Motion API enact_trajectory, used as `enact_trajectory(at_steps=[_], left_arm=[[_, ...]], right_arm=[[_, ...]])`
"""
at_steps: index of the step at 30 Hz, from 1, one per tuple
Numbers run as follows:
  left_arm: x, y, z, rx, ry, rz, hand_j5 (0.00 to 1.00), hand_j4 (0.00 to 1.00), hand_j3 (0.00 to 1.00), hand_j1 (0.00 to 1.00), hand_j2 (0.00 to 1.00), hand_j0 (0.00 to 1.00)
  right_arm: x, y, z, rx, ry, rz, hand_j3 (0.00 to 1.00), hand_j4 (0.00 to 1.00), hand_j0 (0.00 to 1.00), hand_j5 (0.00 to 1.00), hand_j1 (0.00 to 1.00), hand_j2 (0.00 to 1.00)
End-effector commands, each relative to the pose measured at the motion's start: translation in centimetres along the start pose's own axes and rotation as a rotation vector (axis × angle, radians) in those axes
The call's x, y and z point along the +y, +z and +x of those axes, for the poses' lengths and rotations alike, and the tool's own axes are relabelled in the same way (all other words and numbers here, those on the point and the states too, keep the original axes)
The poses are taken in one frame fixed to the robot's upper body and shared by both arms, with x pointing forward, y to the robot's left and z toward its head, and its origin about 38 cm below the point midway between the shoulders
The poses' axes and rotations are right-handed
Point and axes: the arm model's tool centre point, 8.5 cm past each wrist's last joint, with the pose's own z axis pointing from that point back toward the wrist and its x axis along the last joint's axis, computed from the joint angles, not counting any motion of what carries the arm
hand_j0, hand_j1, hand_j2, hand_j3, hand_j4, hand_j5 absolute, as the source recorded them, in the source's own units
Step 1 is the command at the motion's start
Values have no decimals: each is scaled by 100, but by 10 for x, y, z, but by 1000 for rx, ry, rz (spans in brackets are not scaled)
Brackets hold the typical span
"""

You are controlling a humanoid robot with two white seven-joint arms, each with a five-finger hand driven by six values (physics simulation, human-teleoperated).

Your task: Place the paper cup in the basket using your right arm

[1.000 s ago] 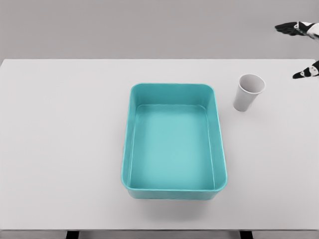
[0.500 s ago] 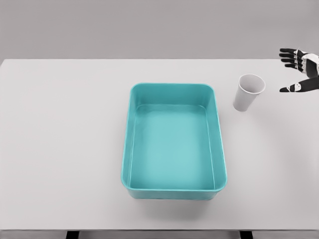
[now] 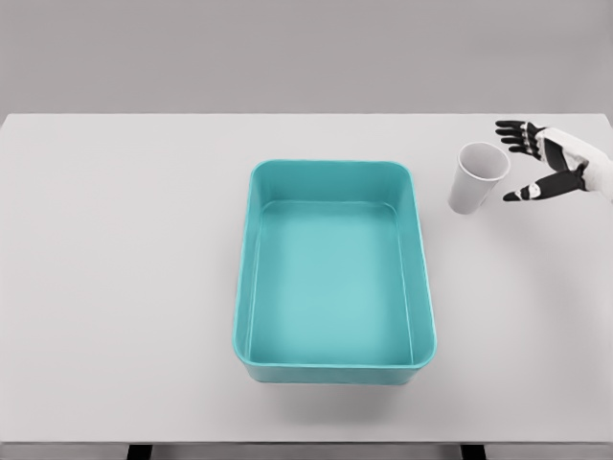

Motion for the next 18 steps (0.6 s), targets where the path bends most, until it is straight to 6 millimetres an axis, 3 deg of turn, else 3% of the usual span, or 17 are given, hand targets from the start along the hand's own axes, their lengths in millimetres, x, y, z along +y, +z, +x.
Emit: enact_trajectory(at_steps=[1,18], left_arm=[[0,0,0,0,1,0,100,100,100,100,100,100],[0,0,0,-1,1,0,100,100,100,100,100,100]], right_arm=[[5,-4,0,-1,0,15,99,99,99,99,99,99],[9,-9,3,-18,3,20,100,100,100,100,100,100]])
